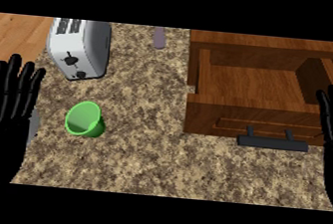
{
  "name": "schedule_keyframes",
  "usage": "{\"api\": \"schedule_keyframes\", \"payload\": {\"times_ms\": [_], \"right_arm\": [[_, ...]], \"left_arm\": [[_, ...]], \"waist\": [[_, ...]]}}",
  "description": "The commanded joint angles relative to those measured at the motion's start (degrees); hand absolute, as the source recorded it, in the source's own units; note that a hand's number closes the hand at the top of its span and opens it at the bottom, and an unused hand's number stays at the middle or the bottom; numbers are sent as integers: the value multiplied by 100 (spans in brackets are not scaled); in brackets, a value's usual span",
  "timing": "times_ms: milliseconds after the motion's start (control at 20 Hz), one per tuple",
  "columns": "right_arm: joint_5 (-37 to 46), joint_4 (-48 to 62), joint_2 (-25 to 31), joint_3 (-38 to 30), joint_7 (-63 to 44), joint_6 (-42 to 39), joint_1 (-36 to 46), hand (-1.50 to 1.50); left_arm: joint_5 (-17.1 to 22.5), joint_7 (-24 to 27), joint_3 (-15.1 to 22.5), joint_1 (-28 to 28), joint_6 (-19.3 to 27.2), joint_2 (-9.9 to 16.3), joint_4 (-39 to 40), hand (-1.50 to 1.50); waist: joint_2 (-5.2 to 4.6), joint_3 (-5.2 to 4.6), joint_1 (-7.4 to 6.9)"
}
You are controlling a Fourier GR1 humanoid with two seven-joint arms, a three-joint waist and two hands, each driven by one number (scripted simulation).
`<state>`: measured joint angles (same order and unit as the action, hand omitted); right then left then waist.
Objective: Pick up the cup, place it into the drawer and close the drawer
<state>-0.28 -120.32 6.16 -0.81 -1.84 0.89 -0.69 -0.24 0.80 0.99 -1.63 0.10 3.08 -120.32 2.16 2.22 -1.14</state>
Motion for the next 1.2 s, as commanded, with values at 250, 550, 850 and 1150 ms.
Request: {"api": "schedule_keyframes", "payload": {"times_ms": [250, 550, 850, 1150], "right_arm": [[-108, 68, -3, 186, 100, -221, 167, -150], [-729, 402, -34, 41, -589, -324, 778, -150], [-543, 213, -191, 295, -632, -326, 560, -150], [-452, 728, -249, 157, -32, -463, 513, -150]], "left_arm": [[1769, 816, -579, 350, -1987, 1015, 897, -150], [2848, -211, -669, 527, -2131, 914, 1179, -150], [3034, -126, -1009, 1163, -2371, 1025, 2114, -150], [2906, -317, -946, 1059, -2283, 900, 1939, -150]], "waist": [[-242, -237, 118], [-219, -223, 101], [-217, -223, 128], [-215, -222, 115]]}}
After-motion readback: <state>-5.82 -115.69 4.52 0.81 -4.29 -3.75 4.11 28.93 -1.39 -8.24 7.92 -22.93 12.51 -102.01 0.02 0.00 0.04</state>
